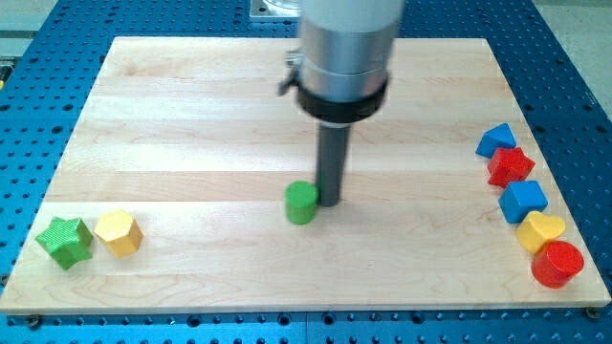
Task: Move the green circle into the hexagon
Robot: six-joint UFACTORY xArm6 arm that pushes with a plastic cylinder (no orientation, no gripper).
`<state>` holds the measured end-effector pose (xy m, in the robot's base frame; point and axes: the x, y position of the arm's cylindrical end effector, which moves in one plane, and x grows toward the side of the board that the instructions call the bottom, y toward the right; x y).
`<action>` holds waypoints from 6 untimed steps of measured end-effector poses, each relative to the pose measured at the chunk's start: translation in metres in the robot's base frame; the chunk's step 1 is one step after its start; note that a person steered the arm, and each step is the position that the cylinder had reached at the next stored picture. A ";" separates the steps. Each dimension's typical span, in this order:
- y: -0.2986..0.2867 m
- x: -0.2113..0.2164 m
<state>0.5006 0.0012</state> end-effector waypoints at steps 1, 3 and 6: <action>-0.070 0.001; -0.076 0.038; -0.132 0.034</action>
